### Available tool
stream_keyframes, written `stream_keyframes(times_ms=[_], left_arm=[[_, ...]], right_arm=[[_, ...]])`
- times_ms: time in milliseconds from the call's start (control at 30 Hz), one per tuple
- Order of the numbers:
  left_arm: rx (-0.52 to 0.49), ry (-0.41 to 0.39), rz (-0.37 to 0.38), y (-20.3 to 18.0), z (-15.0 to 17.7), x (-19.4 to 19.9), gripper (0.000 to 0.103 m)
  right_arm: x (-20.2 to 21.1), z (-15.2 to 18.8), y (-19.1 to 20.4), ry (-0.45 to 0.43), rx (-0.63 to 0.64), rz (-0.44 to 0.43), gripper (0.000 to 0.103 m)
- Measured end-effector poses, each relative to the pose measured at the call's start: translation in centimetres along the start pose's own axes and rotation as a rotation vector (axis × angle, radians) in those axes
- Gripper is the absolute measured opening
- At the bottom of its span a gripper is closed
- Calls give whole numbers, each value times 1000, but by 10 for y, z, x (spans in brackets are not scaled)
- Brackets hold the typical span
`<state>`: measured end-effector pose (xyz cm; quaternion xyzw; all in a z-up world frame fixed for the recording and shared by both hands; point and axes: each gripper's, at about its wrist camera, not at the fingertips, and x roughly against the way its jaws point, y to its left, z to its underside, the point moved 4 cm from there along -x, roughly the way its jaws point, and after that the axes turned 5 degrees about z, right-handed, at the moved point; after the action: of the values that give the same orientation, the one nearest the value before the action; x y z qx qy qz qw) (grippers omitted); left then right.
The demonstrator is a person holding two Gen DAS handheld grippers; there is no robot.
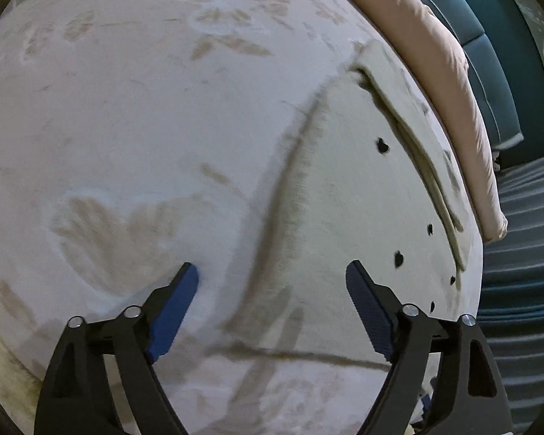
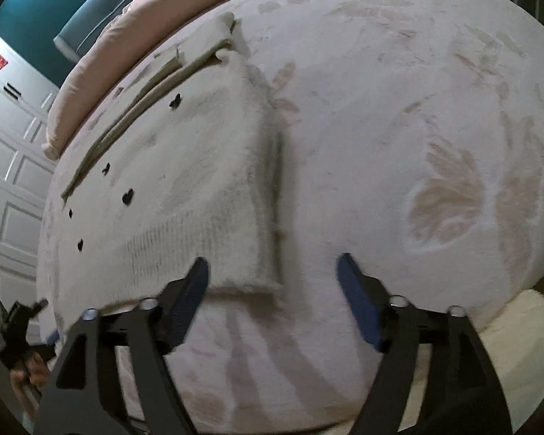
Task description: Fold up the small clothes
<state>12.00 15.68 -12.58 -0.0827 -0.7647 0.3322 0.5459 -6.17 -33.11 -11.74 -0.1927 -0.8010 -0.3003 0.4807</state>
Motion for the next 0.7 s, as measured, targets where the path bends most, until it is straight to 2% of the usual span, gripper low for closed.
stream_keyframes(times_ms=[67,167,233,333,400,467,500,533,567,600,700], left_arm=[[5,45,58,-11,-1,-12,83],[8,58,58,-22,-3,-26,87],[11,58,48,-26,-7,-30,87],[31,51,79,-30,-14,-29,85],[20,54,82,-34,-18,-27,68],[-27,74,49,-41,-21,-28,39],[-56,83,26,-44,-21,-28,30],[-81,89,11,-46,-20,-26,10],[-107,95,0,-49,-19,-24,7],[-142,94,-14,-55,-16,-20,7],[-221,104,-25,-63,-5,-6,6]], right_arm=[[-4,-5,13,-13,-1,-14,77],[-14,-10,29,-3,-16,-62,78],[-21,-13,40,-5,-17,-64,78],[-26,-18,51,-9,-11,-64,77],[-27,-22,54,-9,-18,-75,71],[-27,-26,55,-7,-32,-82,58],[-27,-28,55,-7,-34,-86,47],[-26,-29,54,-7,-35,-82,34],[-25,-31,53,-2,-38,-78,26],[-23,-32,52,-3,-42,-85,13],[-3,-33,47,-51,-51,-125,10]])
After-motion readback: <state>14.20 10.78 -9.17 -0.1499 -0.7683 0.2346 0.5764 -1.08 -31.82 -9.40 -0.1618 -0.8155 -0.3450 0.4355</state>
